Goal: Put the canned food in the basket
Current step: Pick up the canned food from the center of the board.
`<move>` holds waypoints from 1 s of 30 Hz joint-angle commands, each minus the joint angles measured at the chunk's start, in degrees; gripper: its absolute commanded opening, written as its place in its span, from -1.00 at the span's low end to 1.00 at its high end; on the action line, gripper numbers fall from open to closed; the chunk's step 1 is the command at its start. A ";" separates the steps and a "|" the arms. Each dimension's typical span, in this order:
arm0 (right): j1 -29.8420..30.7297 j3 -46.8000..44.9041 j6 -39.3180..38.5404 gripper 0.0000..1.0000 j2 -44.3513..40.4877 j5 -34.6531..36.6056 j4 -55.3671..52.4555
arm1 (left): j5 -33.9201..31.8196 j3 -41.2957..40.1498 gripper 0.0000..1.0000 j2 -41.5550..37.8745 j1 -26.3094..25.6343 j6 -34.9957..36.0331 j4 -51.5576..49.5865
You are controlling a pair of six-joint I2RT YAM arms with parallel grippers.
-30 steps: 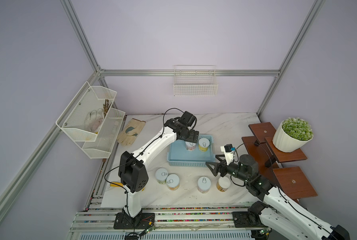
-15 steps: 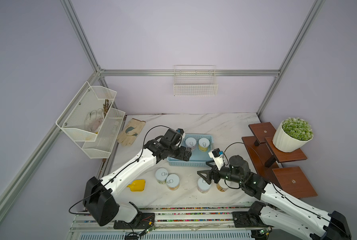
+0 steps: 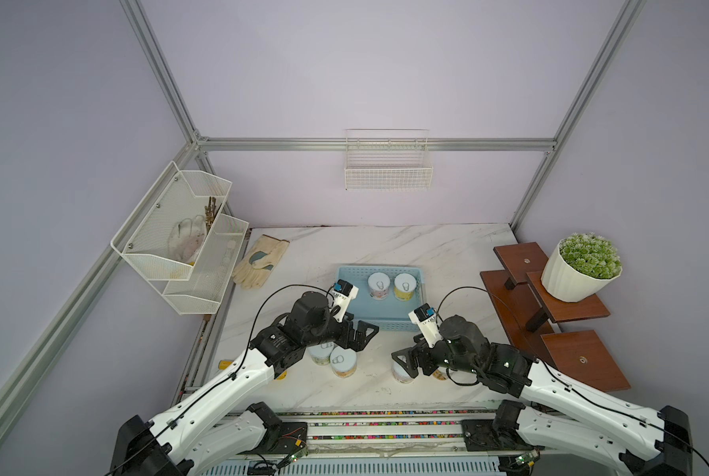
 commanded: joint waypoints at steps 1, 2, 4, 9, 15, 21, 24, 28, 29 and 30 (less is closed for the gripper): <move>0.85 4.29 4.44 0.95 3.31 5.26 -10.01 | 4.40 -2.45 1.00 -2.47 -0.28 -1.81 8.63; 1.07 5.36 5.43 0.96 4.54 5.58 -11.24 | 4.90 -3.15 1.00 -2.73 -0.27 -2.17 9.31; 1.73 7.20 6.62 0.97 6.91 5.59 -12.64 | 6.53 -4.48 1.00 -3.00 -0.27 -2.96 10.77; 2.11 10.46 8.22 0.99 12.80 7.35 -14.77 | 7.56 -7.17 1.00 -4.39 -0.23 -4.31 13.03; 2.11 14.72 14.50 0.99 19.04 9.43 -16.23 | 4.75 -9.23 1.00 -7.56 -0.29 -5.14 11.92; 2.09 16.87 11.96 0.99 24.35 5.18 -14.94 | 2.52 -9.35 1.00 -9.46 -0.27 -5.06 9.07; 2.15 16.74 12.65 0.99 25.72 7.06 -16.52 | 1.93 -9.17 1.00 -9.85 -0.25 -4.62 7.96; 2.68 17.82 14.18 0.98 27.87 11.70 -20.37 | 1.60 -8.99 1.00 -9.98 -0.27 -4.33 7.38; 2.74 17.87 14.16 0.98 28.52 12.14 -20.92 | 1.55 -8.99 1.00 -9.98 -0.27 -4.33 7.45; 2.88 18.04 14.34 0.99 29.20 12.16 -21.41 | 1.36 -8.99 1.00 -9.89 -0.28 -4.32 7.58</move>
